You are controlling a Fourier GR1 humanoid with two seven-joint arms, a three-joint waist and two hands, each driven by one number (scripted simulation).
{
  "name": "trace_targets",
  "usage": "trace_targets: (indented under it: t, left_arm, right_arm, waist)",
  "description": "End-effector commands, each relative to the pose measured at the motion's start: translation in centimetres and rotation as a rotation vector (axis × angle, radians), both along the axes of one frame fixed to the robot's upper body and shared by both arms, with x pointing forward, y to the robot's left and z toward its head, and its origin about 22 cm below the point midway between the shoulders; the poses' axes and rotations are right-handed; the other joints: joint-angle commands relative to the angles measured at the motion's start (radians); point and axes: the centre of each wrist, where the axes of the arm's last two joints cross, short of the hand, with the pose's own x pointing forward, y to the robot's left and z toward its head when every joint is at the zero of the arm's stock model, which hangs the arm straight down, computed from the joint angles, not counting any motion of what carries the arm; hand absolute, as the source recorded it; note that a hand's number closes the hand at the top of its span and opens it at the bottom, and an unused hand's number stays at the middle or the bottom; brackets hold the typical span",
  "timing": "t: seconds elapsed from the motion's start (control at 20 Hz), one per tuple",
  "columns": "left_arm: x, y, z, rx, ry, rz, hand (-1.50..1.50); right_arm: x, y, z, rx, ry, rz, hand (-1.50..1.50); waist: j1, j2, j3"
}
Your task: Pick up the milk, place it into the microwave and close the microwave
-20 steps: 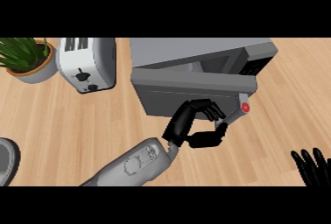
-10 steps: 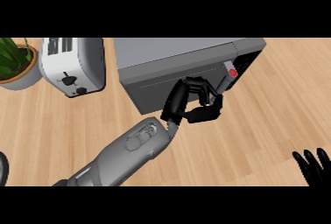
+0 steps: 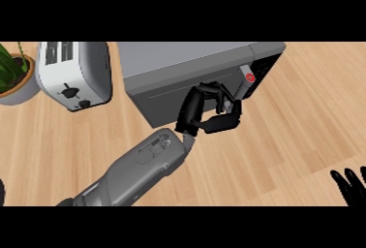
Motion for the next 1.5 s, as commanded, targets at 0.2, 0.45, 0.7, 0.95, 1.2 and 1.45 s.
trace_targets:
  t: [0.2, 0.45, 0.7, 0.95, 1.2, 1.45]
  left_arm:
    - [2.1, -0.2, 1.5, -0.027, -0.021, 0.024, 1.50]
    - [2.0, -0.2, 1.1, -0.021, -0.045, 0.040, 1.50]
    - [2.2, -0.1, 1.1, -0.038, -0.030, 0.063, 1.50]
    - [2.2, -0.3, 1.2, -0.045, -0.050, 0.063, 1.50]
    - [2.2, -0.3, 1.0, -0.042, -0.050, 0.078, 1.50]
    - [2.3, -0.3, 1.1, -0.046, -0.063, 0.076, 1.50]
  right_arm:
    - [-0.3, 0.0, 0.8, 0.032, -0.013, 0.043, -1.50]
    - [-0.2, 0.0, 1.7, 0.034, -0.030, 0.071, -1.50]
    - [0.0, -0.5, 2.8, 0.013, -0.063, 0.064, -1.50]
    - [-0.4, -0.4, 2.7, 0.061, -0.045, 0.084, -1.50]
    - [-0.5, -0.4, 3.2, 0.069, -0.046, 0.099, -1.50]
    - [-0.9, -0.7, 3.4, 0.053, -0.027, 0.118, -1.50]
  waist:
    - [-0.025, 0.016, 0.002]
    - [-0.032, 0.016, 0.002]
    - [-0.036, 0.019, 0.003]
    - [-0.044, 0.023, 0.005]
    - [-0.049, 0.024, 0.004]
    - [-0.057, 0.024, 0.005]
